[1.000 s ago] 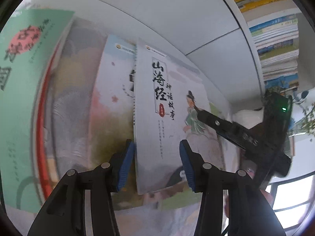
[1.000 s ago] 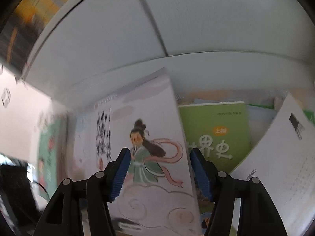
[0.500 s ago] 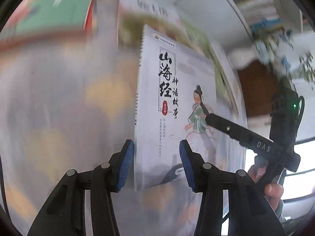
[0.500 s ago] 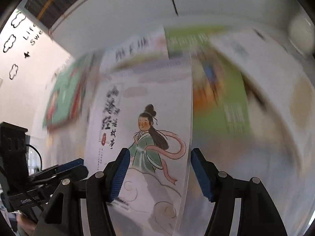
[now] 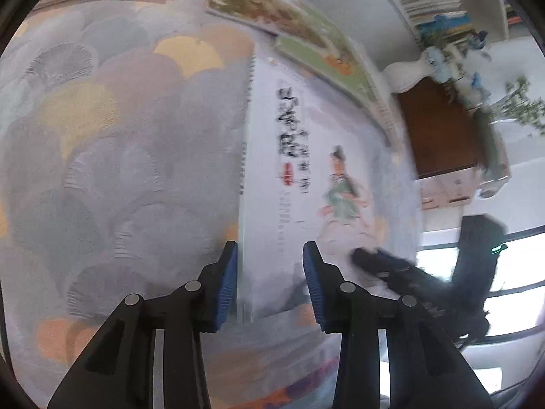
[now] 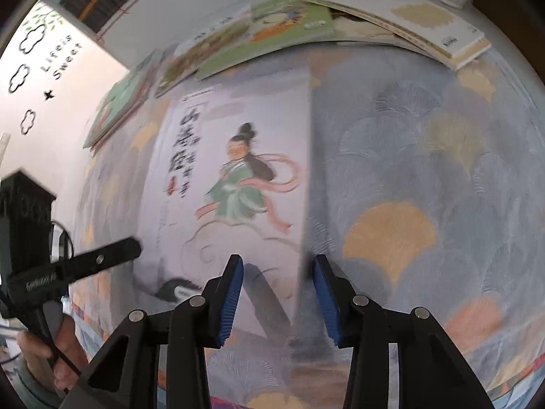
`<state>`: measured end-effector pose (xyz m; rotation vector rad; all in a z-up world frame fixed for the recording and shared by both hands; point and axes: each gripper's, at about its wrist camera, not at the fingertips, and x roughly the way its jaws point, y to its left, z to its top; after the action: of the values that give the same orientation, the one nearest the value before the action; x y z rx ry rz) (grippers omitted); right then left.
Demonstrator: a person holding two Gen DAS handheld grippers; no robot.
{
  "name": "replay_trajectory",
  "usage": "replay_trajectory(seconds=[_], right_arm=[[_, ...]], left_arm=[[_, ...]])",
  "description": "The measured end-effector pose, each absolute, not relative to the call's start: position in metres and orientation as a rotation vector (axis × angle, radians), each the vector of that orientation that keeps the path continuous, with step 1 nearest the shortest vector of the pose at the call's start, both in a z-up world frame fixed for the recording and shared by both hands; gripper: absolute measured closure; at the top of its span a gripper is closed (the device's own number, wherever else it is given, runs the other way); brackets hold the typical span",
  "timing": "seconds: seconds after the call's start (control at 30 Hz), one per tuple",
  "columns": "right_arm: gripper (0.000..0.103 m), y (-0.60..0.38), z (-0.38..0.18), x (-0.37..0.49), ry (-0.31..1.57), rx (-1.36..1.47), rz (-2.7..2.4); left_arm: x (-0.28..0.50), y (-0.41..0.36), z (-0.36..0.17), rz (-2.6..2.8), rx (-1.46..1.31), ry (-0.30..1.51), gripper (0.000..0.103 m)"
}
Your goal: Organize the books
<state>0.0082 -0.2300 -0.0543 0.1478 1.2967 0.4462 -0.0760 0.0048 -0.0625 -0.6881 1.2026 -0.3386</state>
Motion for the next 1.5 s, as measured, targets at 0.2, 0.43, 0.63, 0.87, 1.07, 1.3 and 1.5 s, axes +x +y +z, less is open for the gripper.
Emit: replay_trajectory(seconds=[0.2,0.43,0.63,0.87,1.07,1.3,1.5], right_arm=[[0.059,-0.234,-0.06,-0.005,1.264,0.173,0.437],[0.059,-0.255,-0.065,-0.002,1.286,0.307,0.476],[0.042,-0.296,-0.077,-0.001,1.384,0.64,0.569],[0.052,-0.317,-0.109,-0.006,1.381,1.03,0.677],[0.079,-0.298,-0.088,-0.005,1.315,0.853,0.635],[0.081,-0.243,-0.016,-0.027,1.193,0.234,0.661],[0.081,-0.216,0.028,-0.048,1.09,-0.016,0.74]], left_arm=[[-0.081,-0.005,-0.027,-0.519,-0.796,1.051,0.069],[-0.071,-0.012,-0.058,-0.342,-0.682,1.136,0.094],[-0.066,0.021,-0.074,-0.474,-1.17,1.099,0.094],[-0.061,0.029,-0.081,-0.497,-1.335,1.111,0.094],[-0.063,0.021,-0.059,-0.357,-0.931,1.185,0.095],[-0.081,0.0,-0.021,-0.405,-0.587,1.15,0.095],[-0.092,0.019,0.004,-0.439,-0.586,1.097,0.091]])
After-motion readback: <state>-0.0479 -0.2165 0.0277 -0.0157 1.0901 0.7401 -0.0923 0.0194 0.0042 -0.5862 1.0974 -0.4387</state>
